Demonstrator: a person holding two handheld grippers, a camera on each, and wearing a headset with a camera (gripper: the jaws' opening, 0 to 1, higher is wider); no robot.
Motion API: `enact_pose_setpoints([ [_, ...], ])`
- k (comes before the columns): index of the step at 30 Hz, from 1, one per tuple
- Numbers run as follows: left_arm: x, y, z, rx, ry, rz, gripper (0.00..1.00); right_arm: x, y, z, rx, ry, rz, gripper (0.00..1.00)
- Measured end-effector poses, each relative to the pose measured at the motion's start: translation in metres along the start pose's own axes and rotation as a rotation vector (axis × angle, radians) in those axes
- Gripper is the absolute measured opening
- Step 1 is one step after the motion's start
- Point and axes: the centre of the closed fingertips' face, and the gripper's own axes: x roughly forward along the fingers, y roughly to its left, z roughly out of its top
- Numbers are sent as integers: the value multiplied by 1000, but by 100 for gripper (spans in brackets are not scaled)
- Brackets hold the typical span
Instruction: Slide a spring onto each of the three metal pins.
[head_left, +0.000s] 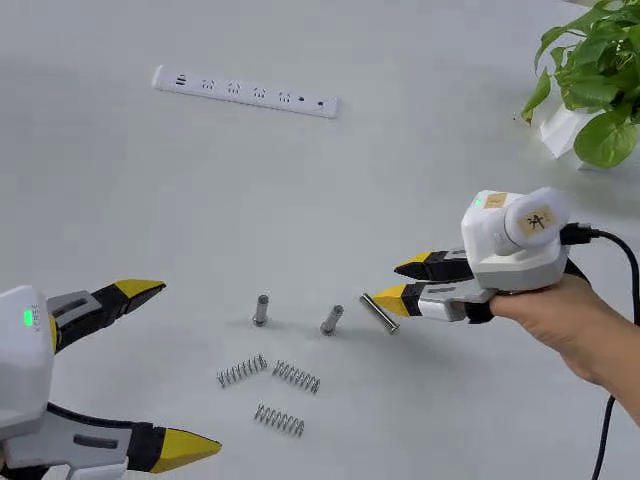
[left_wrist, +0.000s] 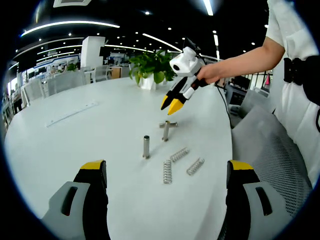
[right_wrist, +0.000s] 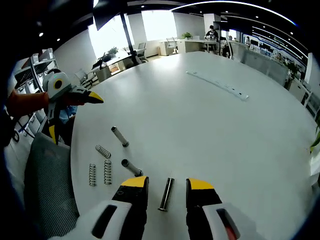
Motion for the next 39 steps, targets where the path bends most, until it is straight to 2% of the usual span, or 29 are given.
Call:
enact_pose_setpoints([
  [7, 0, 0, -1, -8, -6, -1, 99, 19, -3, -10, 0, 87, -25, 19],
  [10, 0, 1, -3, -12, -7, -1, 99, 25, -6, -13, 12, 105, -42, 17],
  [15, 0, 1, -2, -17, -13, -1, 99, 33, -3, -18, 20, 137, -36, 15],
  [22, 1, 0, -3, -26, -20, 0, 99, 37, -5, -22, 23, 170, -39, 12],
  [39, 1, 1, -5, -38, -22, 2, 99, 42, -5, -24, 3, 205, -41, 7],
])
